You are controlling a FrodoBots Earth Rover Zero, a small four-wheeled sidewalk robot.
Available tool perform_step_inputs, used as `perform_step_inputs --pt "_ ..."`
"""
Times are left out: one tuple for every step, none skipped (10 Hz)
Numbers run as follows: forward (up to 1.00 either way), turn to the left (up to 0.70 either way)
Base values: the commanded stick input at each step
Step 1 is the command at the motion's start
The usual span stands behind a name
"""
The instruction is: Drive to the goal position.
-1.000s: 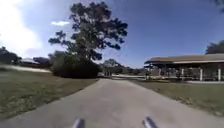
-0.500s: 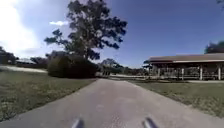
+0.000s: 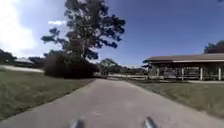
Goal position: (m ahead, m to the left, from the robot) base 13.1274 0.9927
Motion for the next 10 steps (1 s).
perform_step_inputs --pt "0.70 0.00" --pt "0.70 0.14" --pt "0.70 0.35" --pt "0.70 0.35" --pt "0.70 0.35" --pt "0.70 0.24" --pt "0.70 0.00" --pt "0.70 0.00" --pt "0.70 0.00" --pt "0.70 0.00"
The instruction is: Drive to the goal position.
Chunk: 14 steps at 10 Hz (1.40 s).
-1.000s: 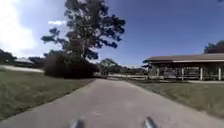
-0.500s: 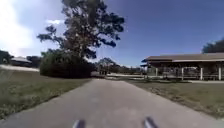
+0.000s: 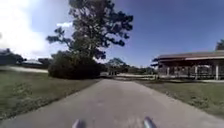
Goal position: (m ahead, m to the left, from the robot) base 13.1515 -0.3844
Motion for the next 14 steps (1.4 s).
perform_step_inputs --pt "0.70 0.00" --pt "0.70 0.00" --pt "0.70 0.00" --pt "0.70 0.00" --pt "0.70 0.00" --pt "0.70 0.00" --pt "0.70 0.00" --pt "0.70 0.00" --pt "0.70 0.00" --pt "0.70 0.00" --pt "0.70 0.00" --pt "0.70 0.00" --pt "0.70 0.00" --pt "0.70 0.00"
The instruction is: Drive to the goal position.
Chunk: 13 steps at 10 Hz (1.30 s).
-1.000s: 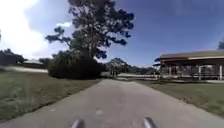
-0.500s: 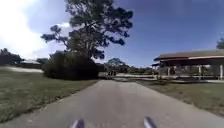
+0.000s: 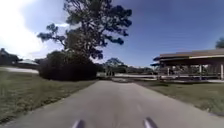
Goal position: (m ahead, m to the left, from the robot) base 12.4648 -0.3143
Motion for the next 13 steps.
perform_step_inputs --pt "0.70 0.04" --pt "0.70 0.18" --pt "0.70 0.31" --pt "0.70 0.35" --pt "0.70 0.26" --pt "0.70 0.12" --pt "0.70 0.00" --pt "0.70 0.00" --pt "0.70 0.00" --pt "0.70 0.00" --pt "0.70 0.00" --pt "0.70 0.00" --pt "0.70 0.00"
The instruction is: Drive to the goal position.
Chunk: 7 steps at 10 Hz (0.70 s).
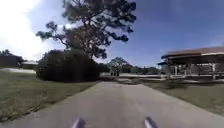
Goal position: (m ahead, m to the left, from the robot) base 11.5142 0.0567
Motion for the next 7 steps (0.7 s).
perform_step_inputs --pt "0.70 0.00" --pt "0.70 0.00" --pt "0.70 0.00" --pt "0.70 0.00" --pt "0.70 0.00" --pt "0.70 0.00" --pt "0.70 0.00"
